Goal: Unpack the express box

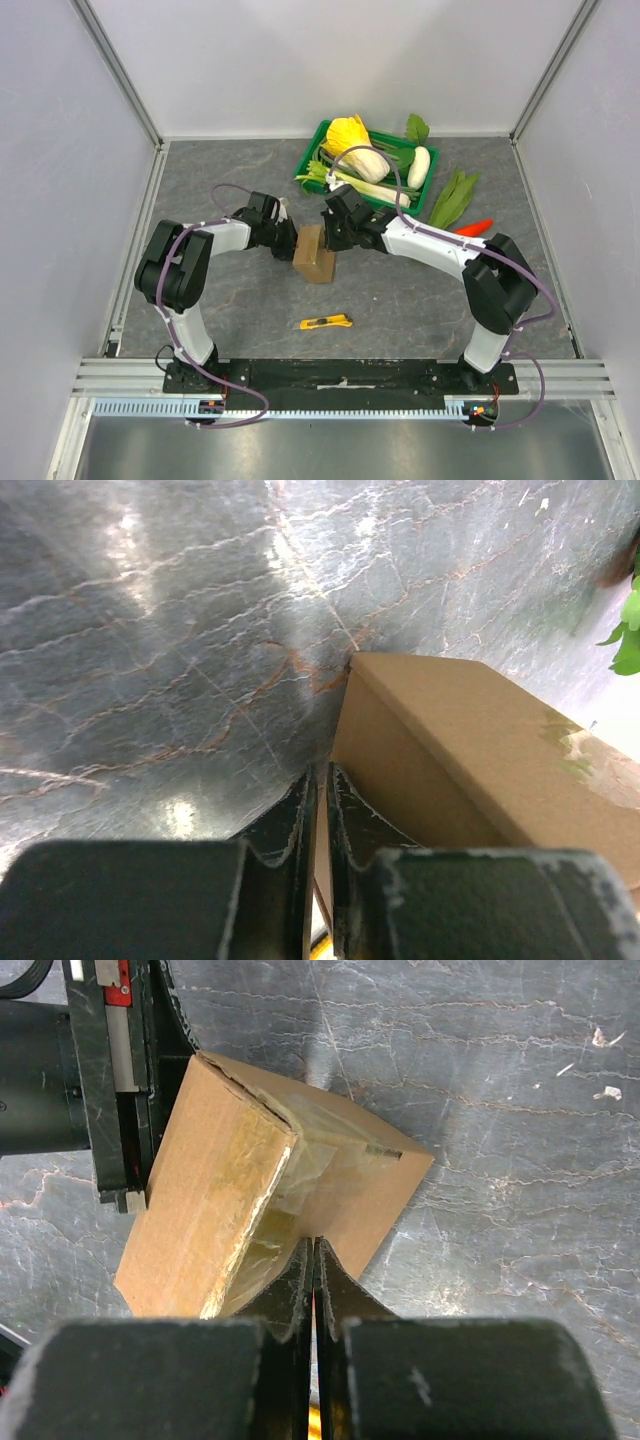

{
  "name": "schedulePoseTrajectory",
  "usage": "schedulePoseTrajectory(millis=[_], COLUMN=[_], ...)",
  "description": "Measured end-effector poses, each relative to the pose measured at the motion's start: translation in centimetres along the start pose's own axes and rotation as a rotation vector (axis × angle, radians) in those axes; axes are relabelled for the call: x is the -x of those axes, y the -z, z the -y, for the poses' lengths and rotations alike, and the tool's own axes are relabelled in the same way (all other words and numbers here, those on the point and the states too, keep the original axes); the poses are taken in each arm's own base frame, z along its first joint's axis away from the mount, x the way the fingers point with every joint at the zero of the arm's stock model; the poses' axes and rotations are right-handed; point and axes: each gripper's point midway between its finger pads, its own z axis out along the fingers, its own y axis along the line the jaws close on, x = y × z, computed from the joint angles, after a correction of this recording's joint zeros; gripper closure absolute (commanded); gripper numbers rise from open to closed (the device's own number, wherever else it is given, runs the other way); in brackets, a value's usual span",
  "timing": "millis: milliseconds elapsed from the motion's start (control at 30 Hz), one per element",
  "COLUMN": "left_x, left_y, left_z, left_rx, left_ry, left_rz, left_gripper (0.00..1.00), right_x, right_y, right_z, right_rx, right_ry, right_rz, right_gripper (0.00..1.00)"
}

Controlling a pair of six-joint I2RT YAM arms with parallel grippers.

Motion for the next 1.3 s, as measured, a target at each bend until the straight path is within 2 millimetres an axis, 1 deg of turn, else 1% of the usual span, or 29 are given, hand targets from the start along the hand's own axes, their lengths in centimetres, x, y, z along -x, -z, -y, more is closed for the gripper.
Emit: schedulePoseTrajectory(millis=[100,133,200,233,267,300,333,433,500,533,567,633,733,767,833,867,933,967,1033,1300], left_x=[0.2,0.4,0.7,0.9,1.2,1.5,1.8,2.8,3.3,3.6,3.8,4.3,4.9,5.1,5.4,5.5,5.7,5.8,5.9,4.2], left_y=[0.2,0.4,0.7,1.2,1.5,1.9,2.5,4.5,5.8,6.4,7.2,8.6,10.2,10.7,11.5,11.9,12.5,12.7,12.9,11.5], left_z=[-0.5,-0.8,-1.6,-2.1,-2.5,-3.0,-3.5,-4.7,-5.4,-5.7,-5.9,-6.3,-6.5,-6.4,-6.0,-5.7,-5.0,-4.7,-4.1,-3.2], left_rx=[-0.005,-0.001,0.013,0.030,0.050,0.077,0.107,0.200,0.253,0.277,0.299,0.336,0.359,0.361,0.351,0.343,0.324,0.310,0.279,0.176], left_ry=[0.036,0.049,0.079,0.100,0.109,0.119,0.129,0.146,0.152,0.155,0.157,0.158,0.156,0.154,0.145,0.140,0.129,0.123,0.109,0.057], left_rz=[-0.002,0.003,0.015,0.024,0.037,0.056,0.075,0.145,0.190,0.211,0.235,0.276,0.321,0.335,0.359,0.370,0.391,0.396,0.402,0.304], left_gripper=[0.87,0.84,0.82,0.78,0.77,0.76,0.72,0.65,0.63,0.62,0.61,0.60,0.57,0.57,0.56,0.55,0.54,0.54,0.54,0.56], right_x=[0.0,0.0,0.2,0.3,0.5,0.7,0.8,1.5,1.8,1.9,2.1,2.4,2.6,2.6,2.6,2.6,2.5,2.4,2.2,0.0], right_y=[-0.1,-0.1,-0.3,-0.4,-0.4,-0.5,-0.6,-0.9,-1.2,-1.3,-1.4,-1.5,-1.5,-1.5,-1.5,-1.5,-1.5,-1.5,-1.6,-2.3], right_z=[-0.5,-0.8,-1.3,-1.7,-2.1,-2.5,-2.8,-3.8,-4.2,-4.5,-4.7,-4.8,-4.9,-4.8,-4.3,-4.2,-4.0,-3.8,-3.6,-2.8], right_rx=[-0.001,0.002,0.009,0.014,0.020,0.025,0.030,0.042,0.046,0.047,0.048,0.045,0.035,0.031,0.008,0.001,-0.014,-0.020,-0.027,-0.031], right_ry=[0.005,0.006,0.010,0.014,0.017,0.019,0.021,0.028,0.032,0.035,0.037,0.041,0.054,0.056,0.066,0.064,0.073,0.077,0.086,0.092], right_rz=[0.009,0.011,0.015,0.019,0.023,0.027,0.031,0.045,0.050,0.054,0.057,0.065,0.077,0.079,0.081,0.080,0.080,0.079,0.075,0.026], right_gripper=[0.98,0.98,0.98,0.97,0.96,0.96,0.96,0.94,0.91,0.89,0.84,0.82,0.70,0.60,0.52,0.44,0.38,0.32,0.26,0.14])
